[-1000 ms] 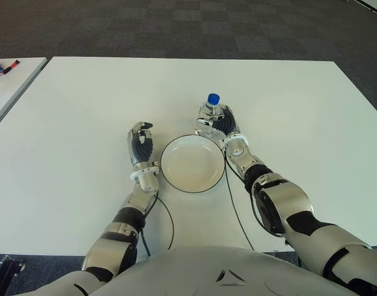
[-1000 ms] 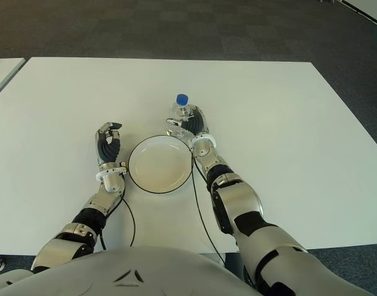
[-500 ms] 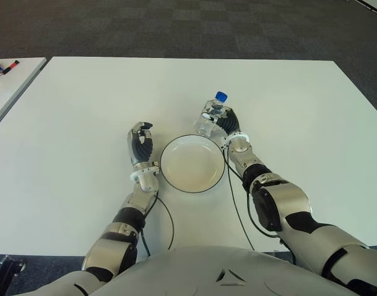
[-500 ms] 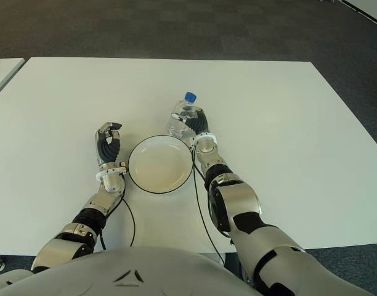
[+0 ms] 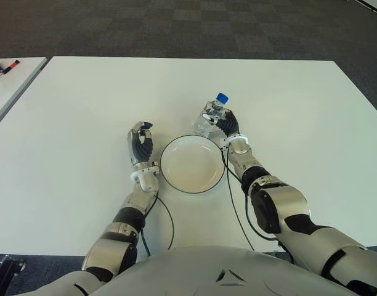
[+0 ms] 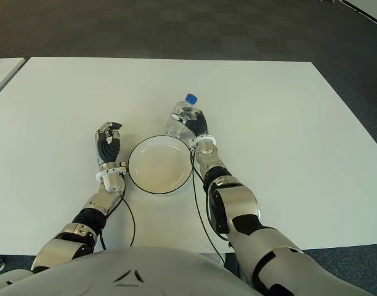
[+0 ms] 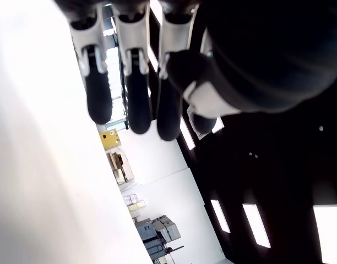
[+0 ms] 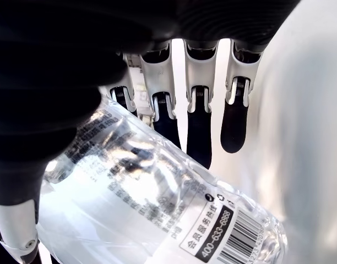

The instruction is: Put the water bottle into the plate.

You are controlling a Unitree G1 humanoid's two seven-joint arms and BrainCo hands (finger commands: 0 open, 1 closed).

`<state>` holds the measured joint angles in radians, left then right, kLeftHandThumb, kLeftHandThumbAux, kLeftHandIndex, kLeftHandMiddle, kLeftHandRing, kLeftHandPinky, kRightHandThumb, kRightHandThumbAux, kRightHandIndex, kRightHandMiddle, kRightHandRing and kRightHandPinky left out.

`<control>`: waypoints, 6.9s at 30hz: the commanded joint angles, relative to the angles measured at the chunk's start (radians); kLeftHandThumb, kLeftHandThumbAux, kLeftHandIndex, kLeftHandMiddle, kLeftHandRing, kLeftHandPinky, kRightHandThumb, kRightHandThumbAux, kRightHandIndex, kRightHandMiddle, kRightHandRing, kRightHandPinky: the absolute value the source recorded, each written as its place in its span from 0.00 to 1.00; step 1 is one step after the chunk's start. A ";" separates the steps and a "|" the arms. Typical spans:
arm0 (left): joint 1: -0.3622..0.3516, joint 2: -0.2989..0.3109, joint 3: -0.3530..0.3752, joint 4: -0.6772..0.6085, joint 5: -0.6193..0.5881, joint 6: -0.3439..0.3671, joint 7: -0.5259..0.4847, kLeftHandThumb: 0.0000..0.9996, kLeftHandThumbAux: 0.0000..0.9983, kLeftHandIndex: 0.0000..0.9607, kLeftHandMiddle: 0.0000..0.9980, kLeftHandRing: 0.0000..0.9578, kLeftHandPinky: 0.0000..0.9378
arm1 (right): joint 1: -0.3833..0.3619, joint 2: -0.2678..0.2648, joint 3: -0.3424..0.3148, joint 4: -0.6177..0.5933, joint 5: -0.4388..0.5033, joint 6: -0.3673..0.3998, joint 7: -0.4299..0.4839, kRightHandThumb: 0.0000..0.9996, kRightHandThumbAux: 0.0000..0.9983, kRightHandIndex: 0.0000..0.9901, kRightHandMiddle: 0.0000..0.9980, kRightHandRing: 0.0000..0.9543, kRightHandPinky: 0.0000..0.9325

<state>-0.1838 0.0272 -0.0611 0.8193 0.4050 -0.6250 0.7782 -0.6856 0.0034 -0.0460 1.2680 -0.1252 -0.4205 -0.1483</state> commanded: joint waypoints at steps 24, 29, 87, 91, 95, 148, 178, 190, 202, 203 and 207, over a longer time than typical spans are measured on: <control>0.006 0.005 -0.006 0.019 -0.003 0.028 -0.014 0.84 0.67 0.49 0.42 0.38 0.43 | 0.010 0.012 -0.050 -0.011 0.046 -0.016 0.034 0.86 0.67 0.42 0.54 0.93 0.92; 0.008 0.007 -0.007 0.019 -0.004 0.035 -0.025 0.84 0.67 0.48 0.42 0.39 0.43 | 0.012 0.013 -0.056 -0.015 0.043 -0.026 0.034 0.86 0.67 0.42 0.54 0.93 0.93; -0.004 0.009 -0.001 0.059 -0.020 0.011 -0.045 0.84 0.68 0.49 0.41 0.36 0.40 | 0.169 0.035 -0.006 -0.456 0.068 -0.188 0.098 0.86 0.68 0.41 0.54 0.92 0.91; -0.003 0.007 0.000 0.058 -0.025 0.009 -0.052 0.84 0.68 0.49 0.41 0.36 0.41 | 0.179 0.036 -0.006 -0.481 0.071 -0.183 0.105 0.86 0.67 0.41 0.54 0.92 0.92; -0.003 0.007 -0.002 0.058 -0.024 0.011 -0.054 0.84 0.68 0.49 0.41 0.36 0.40 | 0.194 0.034 -0.002 -0.519 0.067 -0.178 0.106 0.86 0.67 0.41 0.54 0.92 0.92; -0.007 -0.002 0.005 0.066 -0.079 -0.033 -0.116 0.84 0.67 0.46 0.43 0.39 0.43 | 0.505 -0.018 0.125 -0.884 -0.063 -0.112 0.076 0.86 0.68 0.41 0.53 0.92 0.93; -0.006 -0.021 -0.001 0.047 -0.079 -0.026 -0.111 0.84 0.67 0.45 0.44 0.41 0.46 | 0.622 -0.034 0.143 -1.038 -0.079 0.105 0.099 0.86 0.68 0.41 0.53 0.93 0.92; 0.004 -0.031 0.000 0.016 -0.092 0.003 -0.140 0.84 0.68 0.45 0.45 0.41 0.46 | 0.652 -0.045 0.157 -1.055 -0.142 0.141 0.065 0.86 0.68 0.41 0.53 0.92 0.91; 0.023 -0.048 0.004 -0.040 -0.114 0.046 -0.186 0.84 0.68 0.44 0.45 0.39 0.43 | 0.662 -0.050 0.161 -1.057 -0.175 0.204 0.049 0.86 0.68 0.41 0.54 0.92 0.92; 0.023 -0.048 0.004 -0.042 -0.115 0.050 -0.188 0.84 0.68 0.44 0.45 0.39 0.43 | 0.663 -0.050 0.160 -1.055 -0.174 0.207 0.050 0.86 0.68 0.41 0.54 0.92 0.92; 0.024 -0.050 0.003 -0.048 -0.114 0.055 -0.189 0.84 0.68 0.44 0.45 0.39 0.44 | 0.660 -0.051 0.157 -1.041 -0.174 0.200 0.045 0.86 0.68 0.41 0.54 0.92 0.92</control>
<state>-0.1708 -0.0168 -0.0569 0.7812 0.2940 -0.5873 0.6038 -0.0185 -0.0452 0.1142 0.2245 -0.3082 -0.2243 -0.0927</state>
